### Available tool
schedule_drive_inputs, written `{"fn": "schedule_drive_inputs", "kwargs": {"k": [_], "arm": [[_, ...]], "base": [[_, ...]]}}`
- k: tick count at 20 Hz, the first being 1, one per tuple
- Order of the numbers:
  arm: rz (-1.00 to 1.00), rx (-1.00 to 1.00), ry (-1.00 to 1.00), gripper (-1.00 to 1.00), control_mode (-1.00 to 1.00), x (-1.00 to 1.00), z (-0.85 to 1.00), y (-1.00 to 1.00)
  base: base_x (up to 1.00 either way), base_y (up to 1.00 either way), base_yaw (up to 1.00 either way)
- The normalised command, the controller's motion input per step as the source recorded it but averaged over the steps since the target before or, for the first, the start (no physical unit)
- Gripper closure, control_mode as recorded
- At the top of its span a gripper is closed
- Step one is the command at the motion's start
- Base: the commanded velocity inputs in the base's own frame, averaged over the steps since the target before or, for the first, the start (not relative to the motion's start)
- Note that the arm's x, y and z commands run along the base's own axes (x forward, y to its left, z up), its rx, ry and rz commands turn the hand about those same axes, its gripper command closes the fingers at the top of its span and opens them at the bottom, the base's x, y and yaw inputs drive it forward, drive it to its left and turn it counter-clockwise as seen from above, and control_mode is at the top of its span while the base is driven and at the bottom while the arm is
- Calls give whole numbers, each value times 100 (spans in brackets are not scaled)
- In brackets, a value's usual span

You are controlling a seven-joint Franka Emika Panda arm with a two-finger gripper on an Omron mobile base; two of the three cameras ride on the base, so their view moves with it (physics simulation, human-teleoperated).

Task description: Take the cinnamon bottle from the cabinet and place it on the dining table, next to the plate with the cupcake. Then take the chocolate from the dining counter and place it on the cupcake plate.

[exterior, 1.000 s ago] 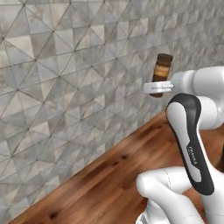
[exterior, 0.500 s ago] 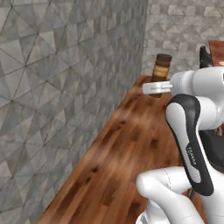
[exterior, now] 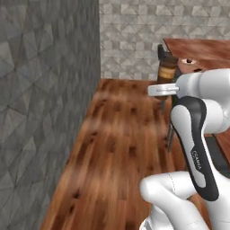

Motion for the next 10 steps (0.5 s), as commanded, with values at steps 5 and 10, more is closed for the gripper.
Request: {"fn": "schedule_drive_inputs", "kwargs": {"k": [5, 10], "arm": [[0, 0, 0, 100, 100, 0, 0, 0], [0, 0, 0, 100, 100, 0, 0, 0]], "base": [[92, 18, -12], [94, 17, -10]]}}
